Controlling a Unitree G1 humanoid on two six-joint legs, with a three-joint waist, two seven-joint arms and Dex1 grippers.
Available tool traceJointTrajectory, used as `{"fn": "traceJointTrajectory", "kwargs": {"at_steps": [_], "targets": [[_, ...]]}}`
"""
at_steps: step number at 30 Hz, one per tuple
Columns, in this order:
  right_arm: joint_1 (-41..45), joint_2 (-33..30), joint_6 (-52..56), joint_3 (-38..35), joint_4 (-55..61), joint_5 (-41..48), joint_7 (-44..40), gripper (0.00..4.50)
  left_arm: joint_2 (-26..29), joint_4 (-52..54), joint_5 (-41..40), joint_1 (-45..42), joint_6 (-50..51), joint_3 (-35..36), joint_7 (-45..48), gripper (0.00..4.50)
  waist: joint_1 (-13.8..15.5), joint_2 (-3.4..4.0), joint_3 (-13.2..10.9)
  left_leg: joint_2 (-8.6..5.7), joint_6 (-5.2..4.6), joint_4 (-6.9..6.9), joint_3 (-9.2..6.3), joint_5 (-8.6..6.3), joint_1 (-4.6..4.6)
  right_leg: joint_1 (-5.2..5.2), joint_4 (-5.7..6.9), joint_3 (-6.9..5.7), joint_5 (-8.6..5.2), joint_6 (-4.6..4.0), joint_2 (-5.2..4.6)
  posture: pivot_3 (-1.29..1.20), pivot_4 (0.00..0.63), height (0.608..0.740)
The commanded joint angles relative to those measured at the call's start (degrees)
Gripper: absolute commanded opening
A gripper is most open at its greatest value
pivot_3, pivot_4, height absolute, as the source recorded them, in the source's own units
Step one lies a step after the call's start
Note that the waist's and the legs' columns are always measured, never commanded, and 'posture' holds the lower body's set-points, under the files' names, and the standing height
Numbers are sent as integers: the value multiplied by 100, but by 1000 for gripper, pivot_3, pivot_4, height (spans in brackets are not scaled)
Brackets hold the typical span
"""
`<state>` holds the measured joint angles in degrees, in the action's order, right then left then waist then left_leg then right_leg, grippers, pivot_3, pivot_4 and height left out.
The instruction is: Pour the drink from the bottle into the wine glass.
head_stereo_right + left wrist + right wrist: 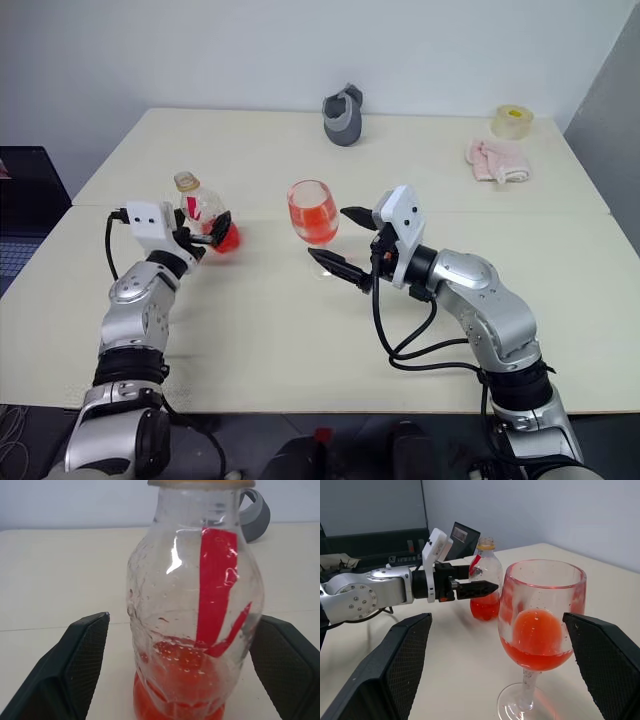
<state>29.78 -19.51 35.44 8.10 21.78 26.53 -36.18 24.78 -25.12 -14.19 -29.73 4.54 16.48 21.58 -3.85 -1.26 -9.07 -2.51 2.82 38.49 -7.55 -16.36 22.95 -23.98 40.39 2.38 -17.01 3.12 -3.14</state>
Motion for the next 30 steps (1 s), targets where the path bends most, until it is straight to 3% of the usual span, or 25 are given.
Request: {"fn": "traceJointTrajectory", "kwargs": {"at_steps": [1,15,19,22,27,30], "targets": [[28,10,-129,-74,124,42,-29,4500,-68,756,-134,260,281,56,-164,4472,4,0,0,0,0,0,0,0,0,0,0,0,0,0,0,0,150,740],[-642,-195,101,-230,668,187,145,4500,-606,3922,-512,1972,1809,-119,-686,4472,63,0,0,5,-1,-5,2,-1,-5,20,-21,0,0,0,-1,0,150,740],[-1025,-118,215,-343,920,7,680,4500,-871,4912,-709,2325,2432,-106,-1090,4472,91,0,0,7,-2,-11,-2,-2,-17,41,-37,-5,0,0,0,0,150,740],[-1462,-61,136,-308,1017,-660,1468,4500,-1118,5497,-614,2570,2841,-323,-1486,4472,116,0,1,6,-2,-15,0,-2,-26,52,-42,-4,0,0,2,0,150,740],[-1990,266,227,-452,1090,-1381,2561,4500,-1418,5920,-352,2941,3071,-626,-1933,4472,140,0,1,5,-2,-32,11,-2,-49,67,-48,3,0,0,2,0,150,740],[-2148,406,189,-483,1124,-1556,2802,4500,-1358,5935,-60,3082,2814,-758,-1954,4472,140,0,1,5,-2,-40,18,-2,-58,69,-48,10,0,0,5,0,150,740]]}}
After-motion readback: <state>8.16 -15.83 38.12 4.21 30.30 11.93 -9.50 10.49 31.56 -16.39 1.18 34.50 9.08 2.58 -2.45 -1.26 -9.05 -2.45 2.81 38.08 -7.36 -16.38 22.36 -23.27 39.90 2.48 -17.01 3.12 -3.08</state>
